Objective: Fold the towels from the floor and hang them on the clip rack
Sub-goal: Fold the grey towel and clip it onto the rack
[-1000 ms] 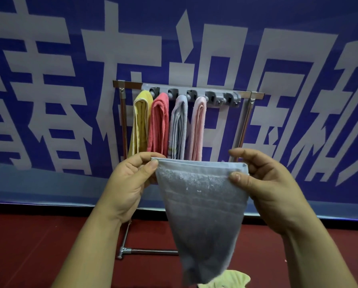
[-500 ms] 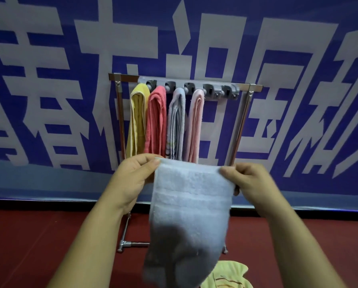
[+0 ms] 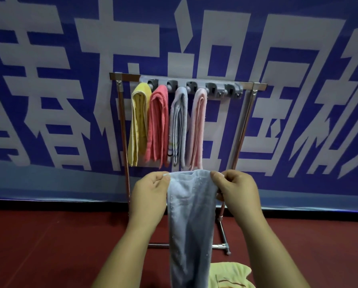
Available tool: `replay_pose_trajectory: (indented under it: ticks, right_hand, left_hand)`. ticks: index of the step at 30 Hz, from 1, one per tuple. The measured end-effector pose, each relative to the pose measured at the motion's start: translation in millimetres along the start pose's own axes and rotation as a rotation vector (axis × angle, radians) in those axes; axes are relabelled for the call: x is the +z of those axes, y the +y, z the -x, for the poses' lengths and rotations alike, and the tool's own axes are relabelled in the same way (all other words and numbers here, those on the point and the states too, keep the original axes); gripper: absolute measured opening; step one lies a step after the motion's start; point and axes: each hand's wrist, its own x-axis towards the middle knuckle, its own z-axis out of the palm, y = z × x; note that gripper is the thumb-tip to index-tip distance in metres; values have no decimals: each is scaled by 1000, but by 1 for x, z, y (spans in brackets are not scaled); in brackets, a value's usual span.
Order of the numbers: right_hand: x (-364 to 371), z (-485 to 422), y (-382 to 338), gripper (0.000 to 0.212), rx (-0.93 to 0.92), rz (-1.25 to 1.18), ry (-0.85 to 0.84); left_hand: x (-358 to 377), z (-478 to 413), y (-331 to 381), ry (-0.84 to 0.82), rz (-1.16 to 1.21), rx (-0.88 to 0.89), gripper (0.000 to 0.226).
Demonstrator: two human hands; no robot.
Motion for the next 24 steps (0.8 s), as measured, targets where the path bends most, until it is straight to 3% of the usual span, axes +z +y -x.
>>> replay_pose_trajectory:
  ticks: [3, 8, 14, 18, 24]
  right_hand:
    - [3, 3, 2, 33, 19, -9, 3]
    - [-13, 2, 12, 31, -33, 184, 18]
    - [-38, 6, -1, 20, -126, 135, -84]
    - [-42, -6, -3, 19, -168, 269, -133]
    - [-30, -15, 0, 18, -139, 249, -100]
  left_hand:
    - [8, 9, -1, 8, 68, 0, 15]
    - [-5, 3, -3, 73, 49, -4, 13]
    - [-18, -1, 13, -53, 119, 41, 14]
    - [-25, -11, 22, -125, 27, 68, 12]
    - [-25, -16, 16, -129, 4, 53, 11]
